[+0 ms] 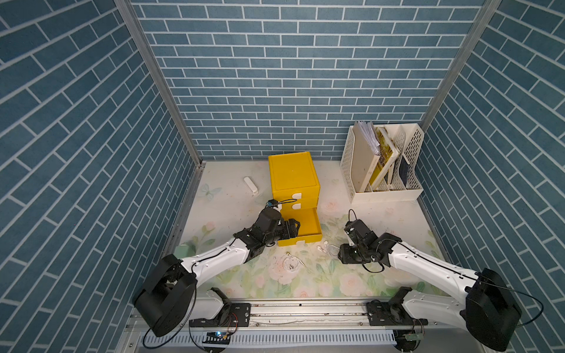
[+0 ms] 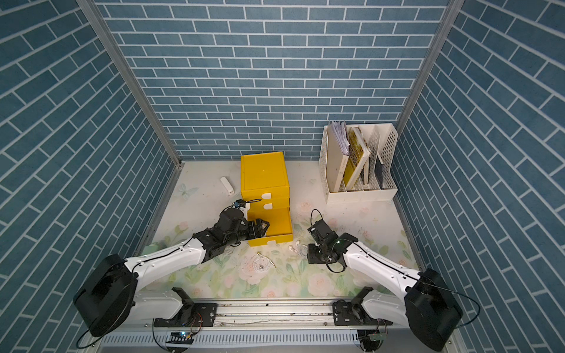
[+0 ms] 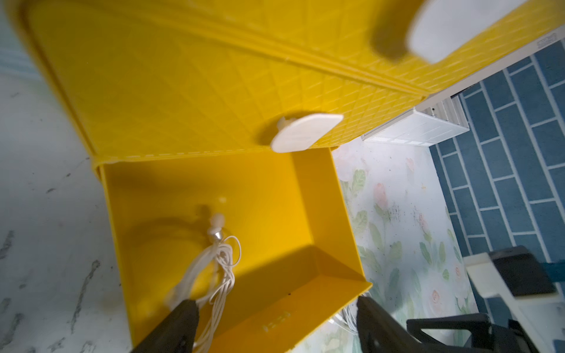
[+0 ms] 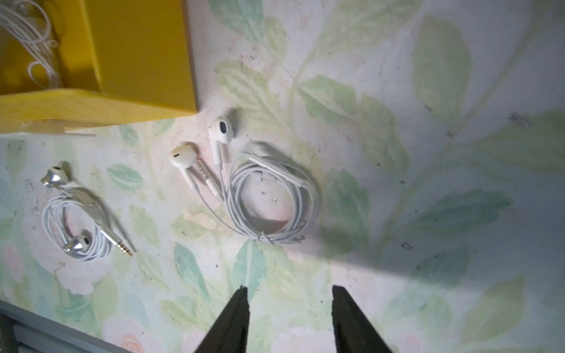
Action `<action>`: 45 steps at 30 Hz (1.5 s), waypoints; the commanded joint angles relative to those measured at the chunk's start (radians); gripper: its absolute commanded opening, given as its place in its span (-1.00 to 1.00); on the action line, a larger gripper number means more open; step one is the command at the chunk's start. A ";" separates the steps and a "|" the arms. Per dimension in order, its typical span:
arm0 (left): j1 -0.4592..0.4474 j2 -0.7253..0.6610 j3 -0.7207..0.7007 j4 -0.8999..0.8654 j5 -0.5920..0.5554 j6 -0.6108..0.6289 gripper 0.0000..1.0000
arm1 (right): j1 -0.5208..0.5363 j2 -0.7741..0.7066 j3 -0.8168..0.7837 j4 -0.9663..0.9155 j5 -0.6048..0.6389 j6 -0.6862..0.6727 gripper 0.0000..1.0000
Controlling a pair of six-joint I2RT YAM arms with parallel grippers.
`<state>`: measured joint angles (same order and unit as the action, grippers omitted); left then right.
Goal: Place the wired earphones into the drawer by color
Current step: Pick up the wired earphones from the center of the board.
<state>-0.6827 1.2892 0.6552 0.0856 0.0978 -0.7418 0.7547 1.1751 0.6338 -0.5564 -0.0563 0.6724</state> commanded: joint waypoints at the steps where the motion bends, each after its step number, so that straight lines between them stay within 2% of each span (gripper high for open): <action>1: 0.004 -0.048 0.053 -0.099 -0.004 0.027 0.77 | 0.008 0.028 0.006 0.003 0.047 -0.017 -0.06; 17: -0.035 -0.260 0.194 -0.315 -0.001 0.044 0.81 | 0.015 0.175 0.065 0.052 0.114 0.015 -0.07; 27: -0.061 -0.348 0.186 -0.378 -0.031 0.038 0.80 | 0.034 0.255 0.098 0.050 0.143 0.012 -0.14; 45: -0.064 -0.425 0.103 -0.396 -0.050 0.017 0.80 | 0.056 0.292 0.073 0.050 0.191 0.023 -0.67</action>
<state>-0.7433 0.8749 0.7776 -0.2989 0.0612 -0.7254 0.8070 1.4563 0.7155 -0.4927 0.1062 0.6838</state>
